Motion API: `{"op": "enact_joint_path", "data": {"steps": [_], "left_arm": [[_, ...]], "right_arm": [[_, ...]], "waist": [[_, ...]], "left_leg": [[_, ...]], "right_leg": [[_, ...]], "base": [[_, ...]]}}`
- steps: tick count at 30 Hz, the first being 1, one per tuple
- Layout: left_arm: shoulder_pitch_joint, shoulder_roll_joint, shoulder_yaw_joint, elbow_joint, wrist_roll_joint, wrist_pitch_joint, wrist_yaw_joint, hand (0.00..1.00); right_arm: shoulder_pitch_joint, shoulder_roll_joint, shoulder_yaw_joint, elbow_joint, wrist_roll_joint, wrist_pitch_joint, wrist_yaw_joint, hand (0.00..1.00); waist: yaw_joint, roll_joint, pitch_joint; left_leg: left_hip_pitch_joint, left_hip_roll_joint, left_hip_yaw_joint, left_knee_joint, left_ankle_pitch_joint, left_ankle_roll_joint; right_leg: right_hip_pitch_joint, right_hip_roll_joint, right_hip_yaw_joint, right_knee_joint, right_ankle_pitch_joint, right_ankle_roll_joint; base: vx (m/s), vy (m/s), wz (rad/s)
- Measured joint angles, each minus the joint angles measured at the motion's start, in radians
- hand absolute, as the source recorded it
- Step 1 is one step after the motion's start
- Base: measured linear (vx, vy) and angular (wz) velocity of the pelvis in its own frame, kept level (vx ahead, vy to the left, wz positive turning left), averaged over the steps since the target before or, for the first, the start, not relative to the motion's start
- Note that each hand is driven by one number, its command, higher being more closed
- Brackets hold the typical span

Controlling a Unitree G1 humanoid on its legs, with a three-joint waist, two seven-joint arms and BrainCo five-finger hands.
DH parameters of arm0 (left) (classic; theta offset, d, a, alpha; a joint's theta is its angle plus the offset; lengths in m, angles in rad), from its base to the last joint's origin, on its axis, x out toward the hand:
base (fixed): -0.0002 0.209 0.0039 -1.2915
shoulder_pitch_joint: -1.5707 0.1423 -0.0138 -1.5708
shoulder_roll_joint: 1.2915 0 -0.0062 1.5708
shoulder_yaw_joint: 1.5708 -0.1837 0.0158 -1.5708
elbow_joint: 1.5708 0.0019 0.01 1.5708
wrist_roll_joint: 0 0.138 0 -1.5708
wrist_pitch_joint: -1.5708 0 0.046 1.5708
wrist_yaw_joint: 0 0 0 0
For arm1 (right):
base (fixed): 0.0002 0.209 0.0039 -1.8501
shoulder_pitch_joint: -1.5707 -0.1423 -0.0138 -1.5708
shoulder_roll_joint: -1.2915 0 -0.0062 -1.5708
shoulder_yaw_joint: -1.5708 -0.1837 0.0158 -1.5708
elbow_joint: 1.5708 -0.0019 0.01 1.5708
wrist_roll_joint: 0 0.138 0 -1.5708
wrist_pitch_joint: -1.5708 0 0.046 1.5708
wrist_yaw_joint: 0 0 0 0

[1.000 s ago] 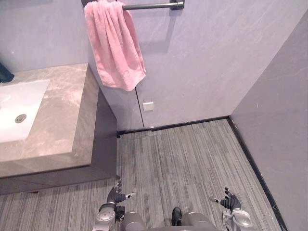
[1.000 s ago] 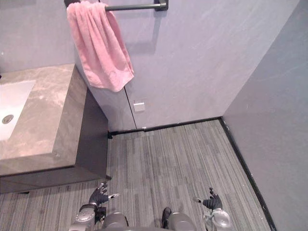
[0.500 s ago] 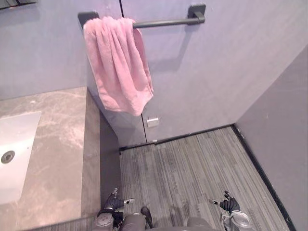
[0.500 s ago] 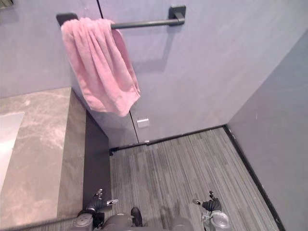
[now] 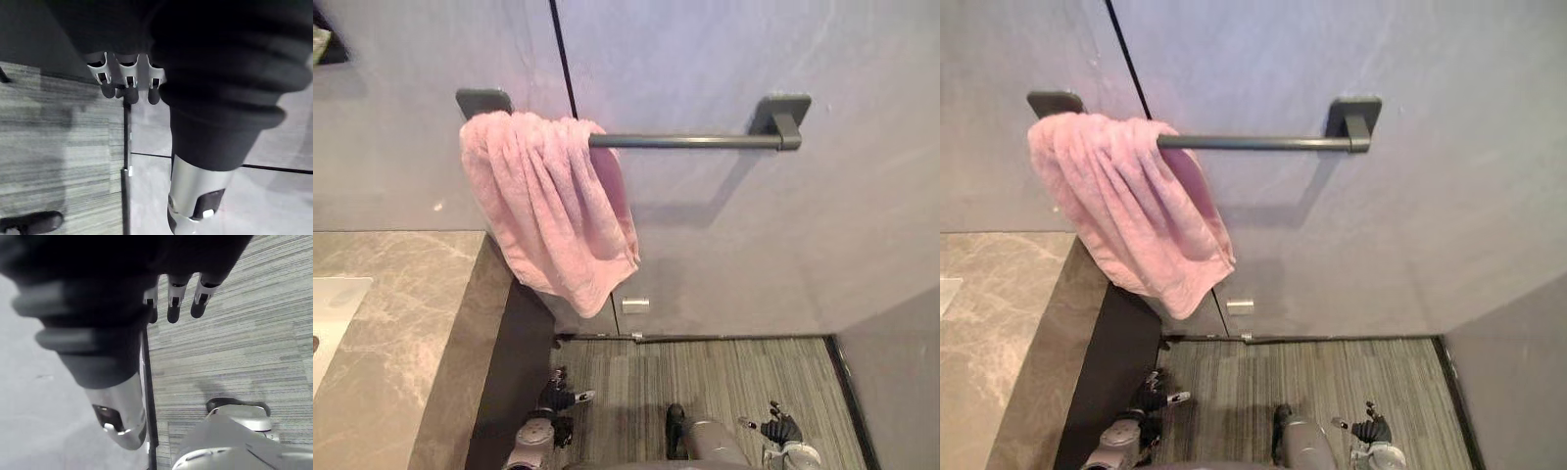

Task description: Organize washtable

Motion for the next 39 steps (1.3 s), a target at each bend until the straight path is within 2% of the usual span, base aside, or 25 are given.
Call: {"op": "enact_joint_path", "data": {"steps": [1, 2, 4, 5, 6, 7, 8, 11, 15, 19, 23, 28, 39], "left_arm": [[0.008, -0.012, 0.008, -0.009, 0.0, 0.0, 0.0, 0.0], [0.012, -0.017, 0.011, -0.009, -0.001, 0.001, 0.0, 0.0], [0.02, -0.019, 0.012, -0.015, -0.001, 0.002, 0.0, 0.0], [0.024, -0.019, 0.015, -0.025, 0.0, 0.001, 0.0, 0.0], [0.024, -0.018, 0.016, -0.026, -0.001, 0.001, 0.0, 0.0], [0.024, -0.018, 0.016, -0.026, -0.001, 0.001, 0.0, 0.0], [0.025, -0.021, 0.015, -0.025, -0.001, 0.001, 0.0, 0.0], [0.031, -0.001, 0.015, -0.015, -0.002, 0.001, 0.002, 0.0], [0.031, 0.026, 0.014, 0.005, 0.0, 0.001, 0.001, 0.0], [0.034, 0.048, -0.009, 0.01, 0.0, 0.001, 0.002, 0.0], [0.036, 0.047, -0.028, 0.025, -0.001, 0.001, 0.001, 0.0], [0.034, 0.057, -0.065, 0.01, -0.009, -0.013, 0.001, 0.0], [0.165, 0.084, -0.068, -0.303, -0.043, -0.02, -0.001, 0.0]], "right_arm": [[0.007, 0.005, 0.001, -0.023, 0.01, 0.0, -0.001, 0.0], [0.009, 0.009, 0.001, -0.035, 0.018, -0.001, -0.002, 0.0], [0.008, 0.017, -0.001, -0.067, 0.035, -0.004, -0.002, 0.0], [0.003, 0.022, -0.002, -0.072, 0.041, -0.012, -0.003, 0.0], [-0.001, 0.021, -0.004, -0.072, 0.043, -0.017, -0.003, 0.0], [-0.002, 0.02, -0.006, -0.071, 0.045, -0.017, -0.003, 0.0], [0.001, 0.015, -0.011, -0.067, 0.045, -0.018, -0.003, 0.0], [0.014, 0.031, -0.004, -0.051, 0.043, -0.014, -0.002, 0.0], [0.015, 0.031, -0.004, -0.038, 0.036, -0.017, -0.002, 0.0], [0.012, 0.028, -0.004, 0.005, 0.034, -0.017, -0.002, 0.0], [0.013, 0.008, -0.001, 0.029, 0.031, -0.017, -0.002, 0.0], [0.018, -0.025, 0.0, 0.031, 0.031, -0.018, -0.003, 0.0], [0.043, -0.055, 0.0, 0.006, 0.028, -0.019, -0.002, 0.0]], "waist": [[0.007, 0.001, 0.002], [0.016, 0.002, 0.001], [0.027, -0.009, 0.004], [0.029, -0.007, 0.003], [0.034, -0.015, 0.004], [0.039, -0.012, 0.003], [0.047, 0.007, -0.007], [0.051, -0.034, -0.028], [0.05, -0.041, -0.038], [0.049, -0.042, -0.041], [0.046, -0.032, -0.049], [0.043, -0.027, -0.055], [0.043, -0.026, -0.055]], "left_leg": [[-0.068, 0.036, 0.002, 0.153, 0.0, -0.009], [-0.097, 0.052, 0.018, 0.217, -0.013, 0.007], [-0.154, 0.062, 0.089, 0.24, -0.038, 0.047], [-0.175, 0.056, 0.125, 0.185, -0.049, 0.064], [-0.194, 0.029, 0.135, 0.07, -0.05, 0.066], [-0.197, 0.017, 0.134, 0.008, -0.045, 0.065], [-0.185, -0.014, 0.113, -0.147, 0.033, 0.049], [-0.12, -0.091, 0.134, -0.251, 0.062, 0.071], [-0.067, -0.141, 0.155, -0.323, 0.074, 0.087], [-0.033, -0.149, 0.155, -0.37, 0.093, 0.085], [-0.024, -0.145, 0.145, -0.39, 0.1, 0.083], [-0.012, -0.147, 0.117, -0.418, 0.114, 0.092], [-0.011, -0.171, 0.063, -0.482, 0.169, 0.098]], "right_leg": [[0.04, 0.011, -0.01, -0.027, -0.006, -0.008], [0.062, 0.017, -0.01, -0.043, -0.006, -0.01], [0.111, 0.014, -0.011, -0.081, 0.0, -0.014], [0.128, 0.007, -0.009, -0.098, 0.003, -0.009], [0.136, -0.007, 0.0, -0.106, 0.005, -0.003], [0.139, -0.012, 0.005, -0.109, 0.006, 0.008], [0.143, -0.015, 0.018, -0.114, 0.006, 0.03], [0.167, -0.065, 0.057, -0.167, 0.017, 0.076], [0.194, -0.091, 0.077, -0.205, 0.024, 0.091], [0.215, -0.089, 0.083, -0.228, 0.025, 0.09], [0.217, -0.079, 0.084, -0.235, 0.029, 0.085], [0.231, -0.072, 0.085, -0.263, 0.054, 0.08], [0.223, -0.087, 0.062, -0.282, 0.077, 0.092]], "base": [[0.14, -0.077, 0.15], [0.17, -0.051, 0.02], [0.18, 0.011, -0.06], [0.18, 0.097, -0.04], [0.11, 0.09, -0.11], [0.11, 0.136, -0.18], [0.12, 0.149, -0.26], [0.18, 0.179, -0.07], [0.09, 0.118, -0.09], [0.05, 0.01, -0.03], [0.02, -0.041, -0.02], [-0.03, 0.0, 0.01], [-0.09, 0.005, 0.1]]}}
